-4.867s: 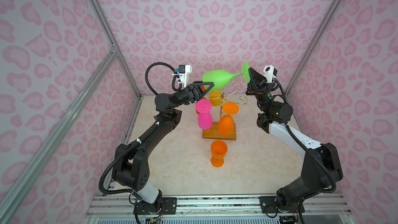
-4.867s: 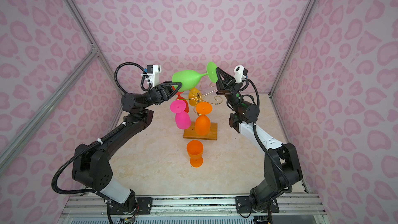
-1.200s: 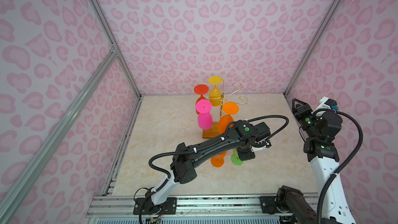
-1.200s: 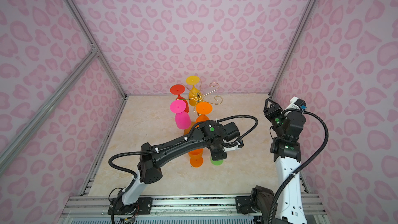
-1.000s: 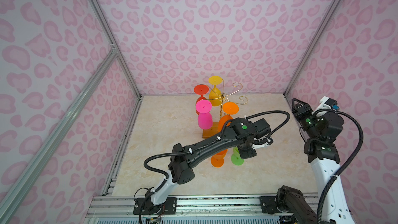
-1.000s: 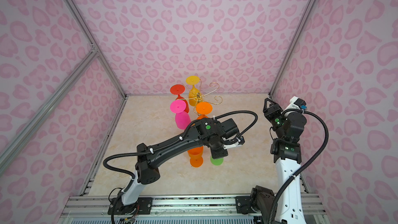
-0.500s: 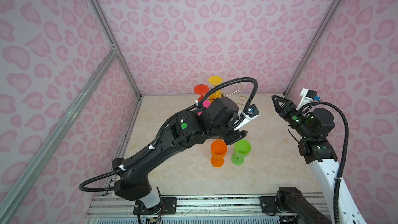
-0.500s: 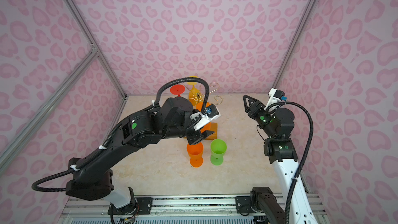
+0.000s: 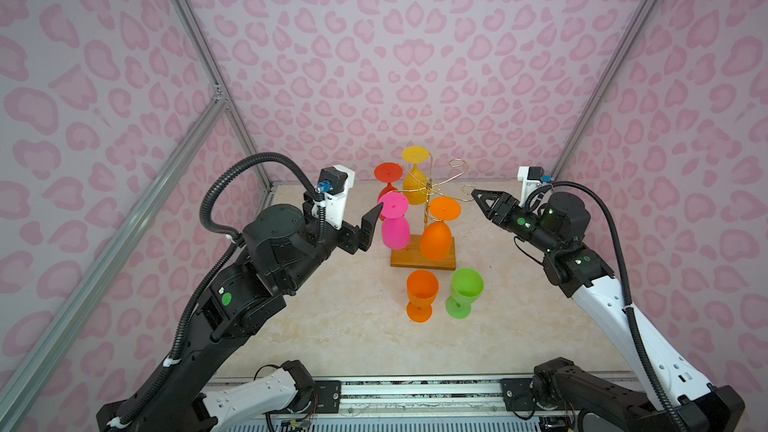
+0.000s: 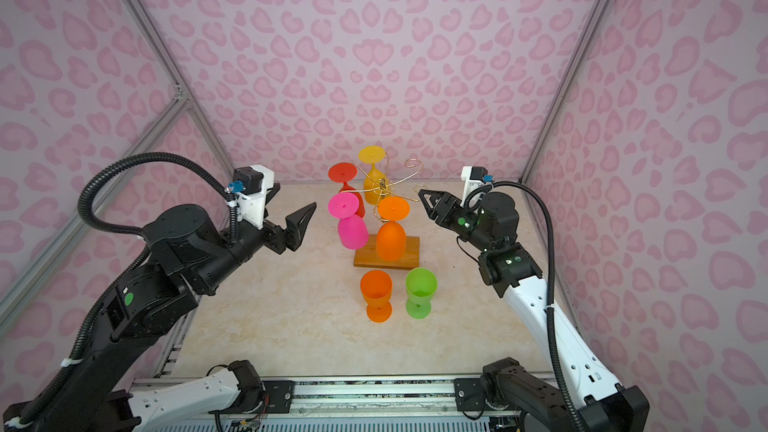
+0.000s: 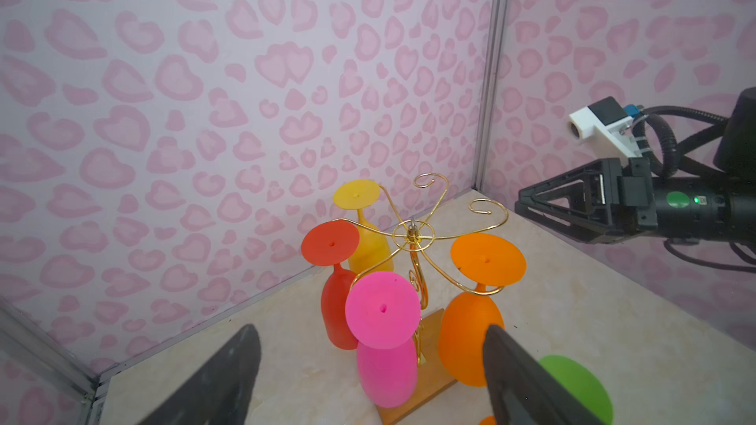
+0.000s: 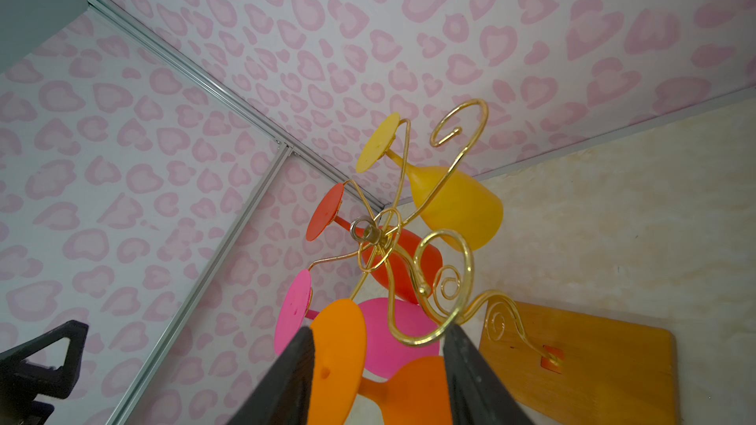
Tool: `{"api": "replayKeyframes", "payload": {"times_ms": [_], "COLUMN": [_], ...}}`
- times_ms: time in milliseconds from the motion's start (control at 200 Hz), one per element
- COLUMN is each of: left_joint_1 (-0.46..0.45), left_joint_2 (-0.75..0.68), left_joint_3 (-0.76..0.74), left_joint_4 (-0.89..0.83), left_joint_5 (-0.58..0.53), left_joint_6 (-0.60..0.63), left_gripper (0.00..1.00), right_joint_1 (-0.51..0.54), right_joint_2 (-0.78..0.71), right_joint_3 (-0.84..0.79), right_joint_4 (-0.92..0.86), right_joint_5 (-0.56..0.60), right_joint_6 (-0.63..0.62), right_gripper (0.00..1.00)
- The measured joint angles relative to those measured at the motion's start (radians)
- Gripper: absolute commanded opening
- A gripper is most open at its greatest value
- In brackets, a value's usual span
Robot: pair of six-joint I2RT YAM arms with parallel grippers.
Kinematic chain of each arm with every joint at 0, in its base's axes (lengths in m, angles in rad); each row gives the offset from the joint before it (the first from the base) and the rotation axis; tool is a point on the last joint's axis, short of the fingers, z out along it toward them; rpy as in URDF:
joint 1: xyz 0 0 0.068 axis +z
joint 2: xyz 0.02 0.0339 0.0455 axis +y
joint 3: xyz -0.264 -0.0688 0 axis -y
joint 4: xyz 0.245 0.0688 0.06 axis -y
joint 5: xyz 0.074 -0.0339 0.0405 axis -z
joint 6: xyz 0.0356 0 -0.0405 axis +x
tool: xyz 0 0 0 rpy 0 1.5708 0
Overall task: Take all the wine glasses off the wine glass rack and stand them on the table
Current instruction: 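Lift the left gripper away while the right gripper reaches toward the rack, then close the right gripper on the foot of the orange glass hanging on the rack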
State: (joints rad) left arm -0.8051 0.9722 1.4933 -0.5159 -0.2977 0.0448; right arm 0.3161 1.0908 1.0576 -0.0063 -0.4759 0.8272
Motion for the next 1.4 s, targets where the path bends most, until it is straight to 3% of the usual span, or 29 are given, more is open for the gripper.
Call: {"api": "replayKeyframes", "payload": {"times_ms": [180, 540, 1115, 1400], "left_joint_1": [0.061, 0.172, 0.248, 0.254], "left_joint_2": [-0.079, -0.089, -0.048, -0.028], "left_joint_3": [-0.093, -0.235, -0.311, -0.318], "left_joint_4": [0.065, 0.085, 0.107, 0.12], "left_joint_5": [-0.024, -0.005, 0.108, 0.133], "left_joint_6": [-0.056, -0.145, -0.201, -0.212], "left_gripper": [0.87, 0.87, 0.87, 0.87], "right_joint_1": [0.055, 0.117, 0.131, 0.131], "right_joint_2": [0.037, 0.07, 0.124, 0.121], "right_joint_3": [0.003, 0.003, 0.029, 0.029], "right_joint_4": [0.001, 0.014, 0.048, 0.051], "right_joint_5": [0.003, 0.012, 0.01, 0.007], "right_joint_6": [0.0, 0.019, 0.044, 0.053], "right_gripper": [0.52, 0.49, 0.22, 0.16]}}
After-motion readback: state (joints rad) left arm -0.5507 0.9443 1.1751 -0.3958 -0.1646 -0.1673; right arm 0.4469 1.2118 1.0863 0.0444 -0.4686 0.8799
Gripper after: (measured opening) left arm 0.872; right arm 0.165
